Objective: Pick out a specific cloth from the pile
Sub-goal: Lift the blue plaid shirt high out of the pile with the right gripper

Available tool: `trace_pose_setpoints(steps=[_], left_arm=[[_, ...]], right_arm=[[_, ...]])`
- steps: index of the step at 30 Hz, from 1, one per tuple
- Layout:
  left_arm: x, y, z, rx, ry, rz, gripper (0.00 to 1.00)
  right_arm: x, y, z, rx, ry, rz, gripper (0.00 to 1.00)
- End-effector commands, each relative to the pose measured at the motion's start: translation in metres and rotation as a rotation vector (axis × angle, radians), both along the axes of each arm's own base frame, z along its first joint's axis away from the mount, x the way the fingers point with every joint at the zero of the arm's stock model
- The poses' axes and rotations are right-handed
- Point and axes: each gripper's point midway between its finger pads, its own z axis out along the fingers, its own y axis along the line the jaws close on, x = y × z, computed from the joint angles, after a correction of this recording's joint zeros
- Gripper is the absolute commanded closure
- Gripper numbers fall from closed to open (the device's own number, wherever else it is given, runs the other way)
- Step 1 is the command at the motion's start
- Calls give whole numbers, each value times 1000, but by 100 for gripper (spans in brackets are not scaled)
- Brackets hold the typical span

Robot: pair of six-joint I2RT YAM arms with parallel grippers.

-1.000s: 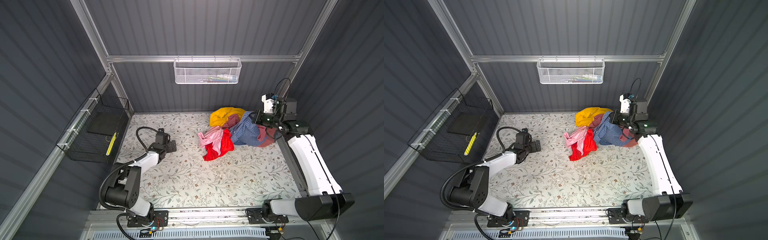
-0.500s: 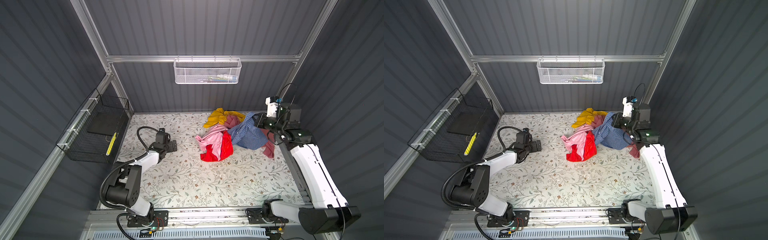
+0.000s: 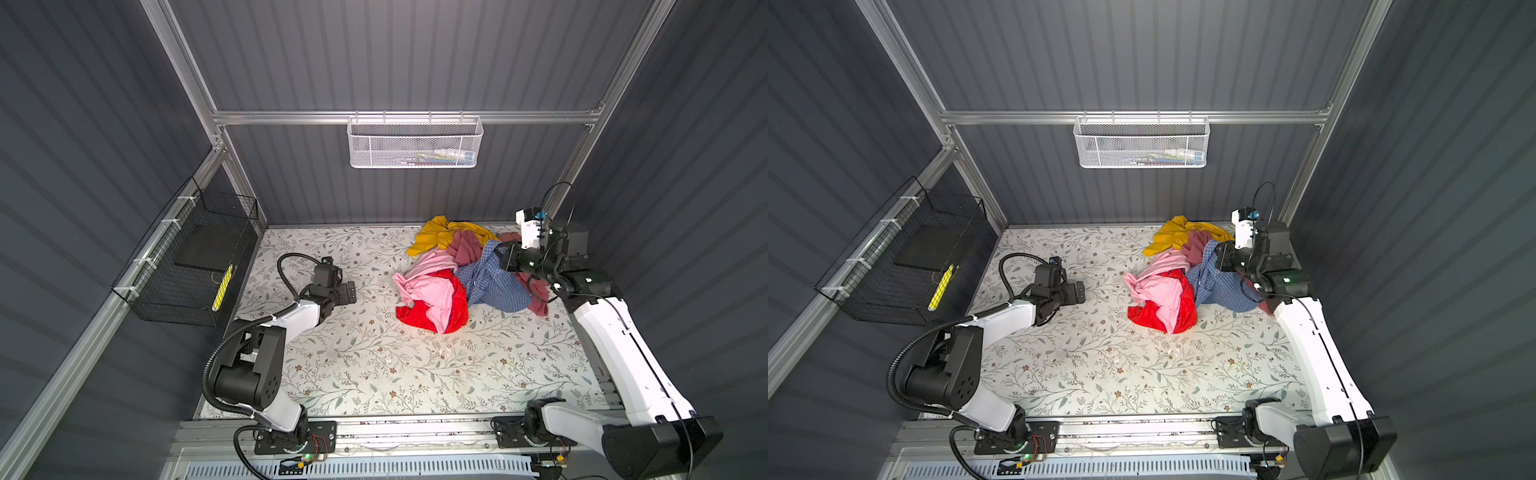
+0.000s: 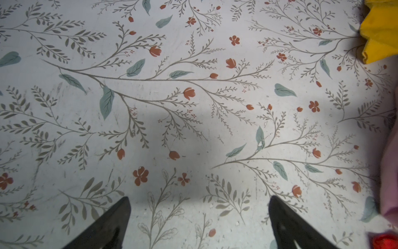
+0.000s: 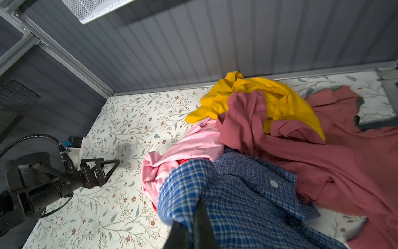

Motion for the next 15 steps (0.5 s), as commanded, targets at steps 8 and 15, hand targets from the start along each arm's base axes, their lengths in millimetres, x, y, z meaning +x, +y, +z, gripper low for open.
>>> trace_pose_setpoints(steps=[8,15], left_arm=[[8,-16,5,5,-9,-55,0],[12,-24,2,1,0,-78,0]], right_arm=[[-43,-1,149,37,-422,23,100],[-66,-13,192,-1,-544,-20,100]])
